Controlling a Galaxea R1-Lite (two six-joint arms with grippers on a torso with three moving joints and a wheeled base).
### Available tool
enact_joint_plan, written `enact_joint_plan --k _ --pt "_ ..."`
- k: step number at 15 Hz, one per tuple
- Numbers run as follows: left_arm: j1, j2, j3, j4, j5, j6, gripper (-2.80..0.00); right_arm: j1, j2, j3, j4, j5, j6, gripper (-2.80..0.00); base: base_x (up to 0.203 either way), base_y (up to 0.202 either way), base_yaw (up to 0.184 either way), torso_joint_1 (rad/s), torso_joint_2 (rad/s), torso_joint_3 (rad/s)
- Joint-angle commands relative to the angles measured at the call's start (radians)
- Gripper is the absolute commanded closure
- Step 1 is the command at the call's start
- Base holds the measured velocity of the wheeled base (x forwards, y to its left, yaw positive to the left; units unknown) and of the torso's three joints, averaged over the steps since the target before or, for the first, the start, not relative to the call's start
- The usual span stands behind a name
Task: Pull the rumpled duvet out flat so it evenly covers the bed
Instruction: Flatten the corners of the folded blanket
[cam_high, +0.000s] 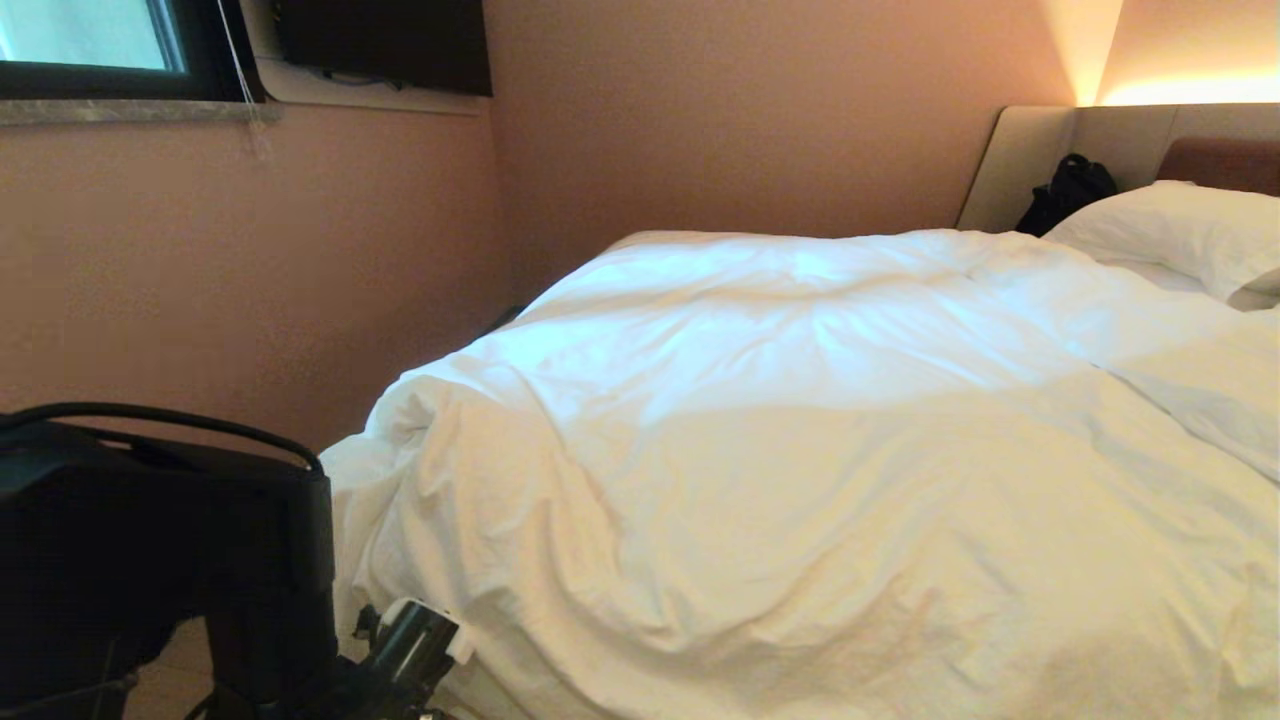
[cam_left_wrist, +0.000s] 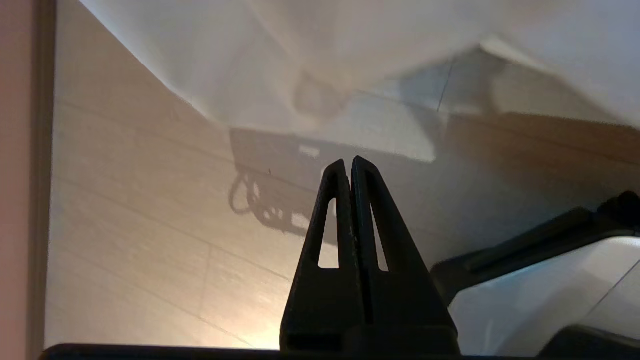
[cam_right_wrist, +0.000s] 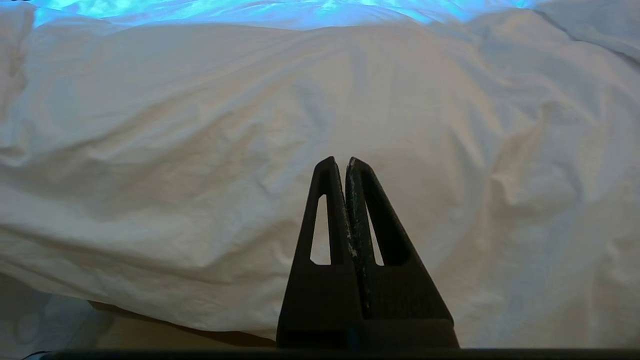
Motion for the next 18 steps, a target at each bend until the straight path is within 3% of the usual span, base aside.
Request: enact_joint_plan --k 1,2,3,6,12,18 --pt "-0.008 0.028 0.005 -0.005 0.004 -0.026 0.00 0.000 0.001 0.000 0.000 0.000 0.000 0.00 0.000 0.000 0.000 0.000 0.00 0.000" --pt "-0.008 0.028 0.005 -0.005 0.005 -0.041 0.00 0.000 0.001 0.000 0.000 0.000 0.000 0.00 0.000 0.000 0.000 0.000 0.00 0.000" --pt "-0.007 0.028 0.001 -0.005 0.007 -0.048 -2.80 0.000 0.001 0.000 0.000 0.000 0.000 0.00 0.000 0.000 0.000 0.000 0.00 0.000" --pt "-0.011 0.071 -0.007 -0.031 0.082 -0.074 -2.80 0.000 0.001 0.000 0.000 0.000 0.000 0.00 0.000 0.000 0.000 0.000 0.00 0.000" --pt "-0.019 0.237 0.005 -0.268 0.253 -0.080 -2.80 -0.001 0.001 0.000 0.000 0.000 0.000 0.00 0.000 0.000 0.000 0.000 0.00 0.000" --pt "-0.007 0.236 0.013 -0.262 0.252 -0.076 -2.80 0.000 0.001 0.000 0.000 0.000 0.000 0.00 0.000 0.000 0.000 0.000 0.00 0.000"
